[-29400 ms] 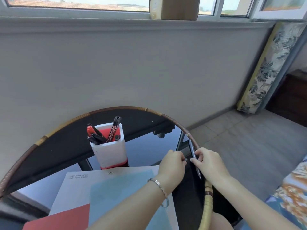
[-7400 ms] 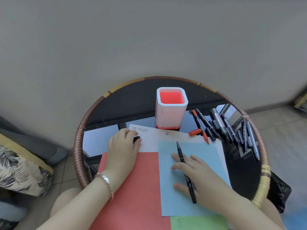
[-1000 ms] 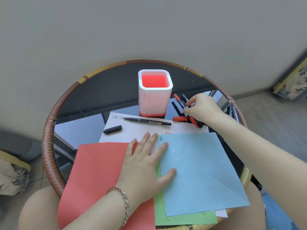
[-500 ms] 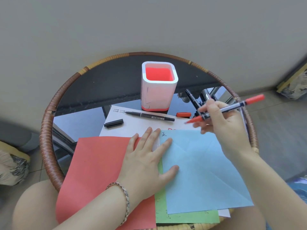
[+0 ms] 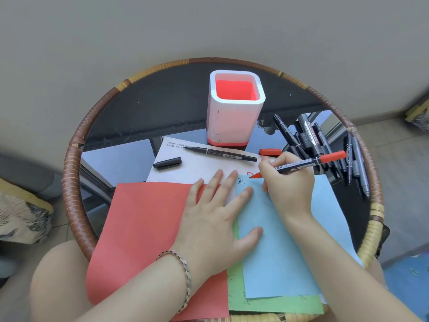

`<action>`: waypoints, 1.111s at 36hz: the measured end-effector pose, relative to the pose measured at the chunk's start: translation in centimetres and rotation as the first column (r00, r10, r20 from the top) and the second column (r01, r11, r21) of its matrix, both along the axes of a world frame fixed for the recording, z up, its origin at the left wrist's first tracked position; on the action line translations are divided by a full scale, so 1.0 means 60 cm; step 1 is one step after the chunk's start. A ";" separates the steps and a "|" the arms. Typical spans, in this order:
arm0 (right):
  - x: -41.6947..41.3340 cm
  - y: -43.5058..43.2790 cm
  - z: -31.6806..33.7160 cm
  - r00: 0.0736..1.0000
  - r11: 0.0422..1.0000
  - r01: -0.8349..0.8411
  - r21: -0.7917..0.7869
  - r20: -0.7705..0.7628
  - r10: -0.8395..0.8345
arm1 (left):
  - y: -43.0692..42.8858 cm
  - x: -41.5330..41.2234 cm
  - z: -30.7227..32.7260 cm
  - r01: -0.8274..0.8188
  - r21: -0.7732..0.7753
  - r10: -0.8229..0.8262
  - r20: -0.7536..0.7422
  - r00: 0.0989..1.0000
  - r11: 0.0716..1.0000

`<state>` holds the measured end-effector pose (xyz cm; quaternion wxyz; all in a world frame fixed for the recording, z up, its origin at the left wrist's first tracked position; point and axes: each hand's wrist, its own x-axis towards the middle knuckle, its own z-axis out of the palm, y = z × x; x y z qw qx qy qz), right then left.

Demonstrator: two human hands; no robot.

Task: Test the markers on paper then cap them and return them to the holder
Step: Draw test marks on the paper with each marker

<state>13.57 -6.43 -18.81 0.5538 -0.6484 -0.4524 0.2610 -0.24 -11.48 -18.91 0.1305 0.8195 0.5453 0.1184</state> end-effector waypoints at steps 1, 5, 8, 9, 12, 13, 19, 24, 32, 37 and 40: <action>0.001 0.000 0.000 1.000 1.000 0.007 0.004 -0.009 -0.007 | 0.000 0.000 0.000 0.001 0.002 -0.001 -0.007 1.000 1.000; 0.000 -0.001 -0.001 1.000 1.000 -0.009 0.021 -0.020 0.009 | -0.001 0.000 0.001 -0.003 -0.007 0.003 0.004 1.000 1.000; -0.001 0.000 -0.003 1.000 0.998 -0.026 0.061 -0.003 0.026 | -0.001 0.000 0.002 -0.001 -0.009 0.001 -0.001 1.000 1.000; -0.002 0.001 -0.004 0.999 0.997 -0.034 0.070 0.014 0.033 | 0.000 0.000 0.003 0.000 -0.012 0.000 0.003 1.000 1.000; -0.004 0.004 -0.005 0.998 0.994 -0.066 0.084 0.028 0.064 | 0.000 0.001 0.005 0.002 -0.021 -0.002 0.013 1.000 1.000; -0.004 0.005 -0.005 0.997 0.994 -0.072 0.084 0.029 0.070 | 0.000 0.001 0.006 0.003 -0.020 -0.003 0.014 1.000 1.000; -0.005 0.007 -0.005 0.996 0.991 -0.085 0.102 0.039 0.081 | -0.001 0.002 0.008 -0.001 -0.029 0.002 0.029 1.000 1.000; -0.004 0.007 -0.007 0.995 0.992 -0.095 0.087 0.039 0.092 | 0.000 0.002 0.008 -0.003 -0.033 0.004 0.032 0.999 0.999; -0.003 0.006 -0.009 0.991 0.992 -0.083 0.090 0.112 0.072 | -0.001 0.002 0.009 -0.002 -0.036 0.003 0.029 1.000 0.999; -0.002 0.006 -0.009 0.995 0.993 -0.067 0.093 0.085 0.059 | -0.001 0.002 0.010 -0.005 -0.035 0.006 0.024 1.000 0.999; -0.001 0.006 -0.008 0.995 0.994 -0.068 0.084 0.075 0.062 | -0.001 0.002 0.010 -0.005 -0.036 0.006 0.024 1.000 0.999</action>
